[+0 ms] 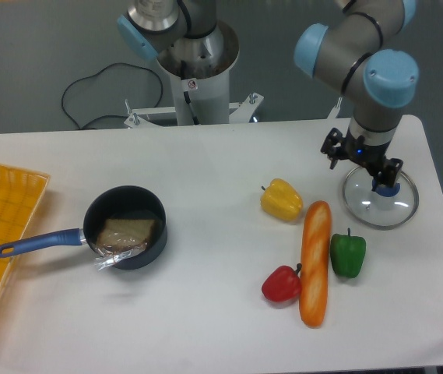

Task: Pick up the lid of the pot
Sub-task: 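Lower the gripper over the blue knob of the glass lid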

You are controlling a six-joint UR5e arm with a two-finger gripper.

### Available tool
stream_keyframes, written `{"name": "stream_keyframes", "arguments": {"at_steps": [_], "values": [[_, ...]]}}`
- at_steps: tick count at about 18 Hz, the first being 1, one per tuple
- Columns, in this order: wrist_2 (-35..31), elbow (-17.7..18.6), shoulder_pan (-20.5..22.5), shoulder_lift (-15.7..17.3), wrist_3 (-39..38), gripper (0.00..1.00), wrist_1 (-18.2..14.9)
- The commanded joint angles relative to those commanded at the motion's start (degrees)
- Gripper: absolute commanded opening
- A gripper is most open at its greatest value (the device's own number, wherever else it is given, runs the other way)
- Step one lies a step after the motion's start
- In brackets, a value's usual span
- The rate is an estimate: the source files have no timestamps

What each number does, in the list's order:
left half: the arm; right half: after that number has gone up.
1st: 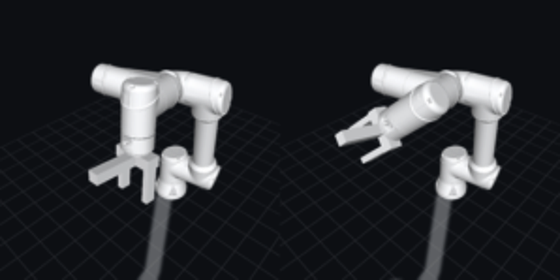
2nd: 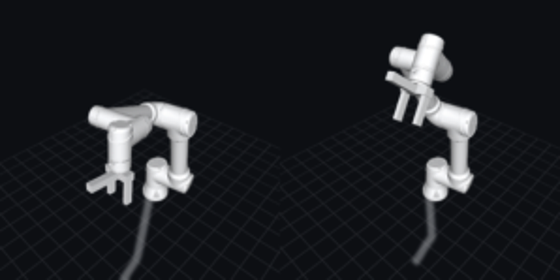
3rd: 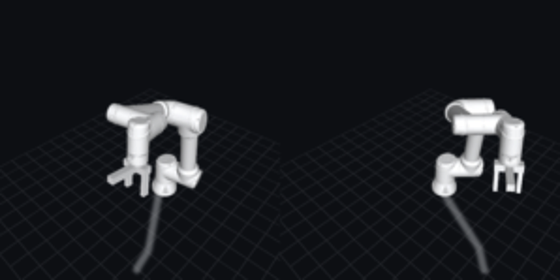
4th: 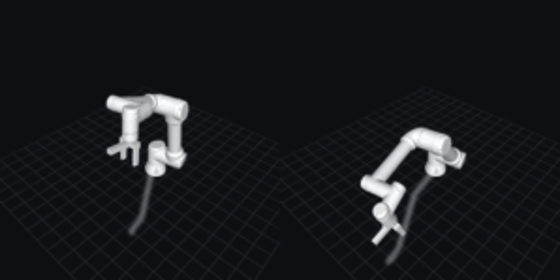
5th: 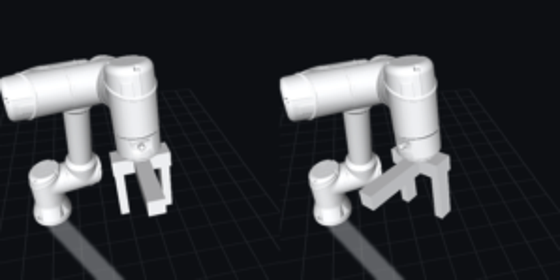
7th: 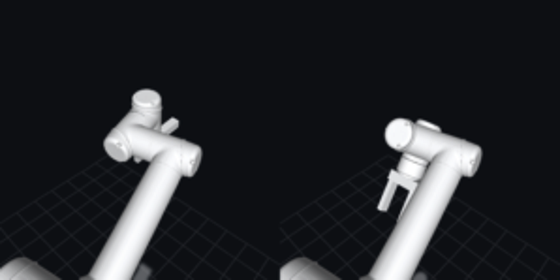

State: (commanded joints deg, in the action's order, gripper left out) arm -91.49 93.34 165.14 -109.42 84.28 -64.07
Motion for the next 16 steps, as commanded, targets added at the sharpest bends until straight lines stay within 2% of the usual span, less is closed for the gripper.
{"name": "stream_keyframes", "arguments": {"at_steps": [10, 16], "values": [[0.09, -0.36, 4.04, -2.9, 9.23, 1.0, 0.26], [0.09, -1.41, 4.75, -5.36, 10.38, 1.0, 2.98]]}}
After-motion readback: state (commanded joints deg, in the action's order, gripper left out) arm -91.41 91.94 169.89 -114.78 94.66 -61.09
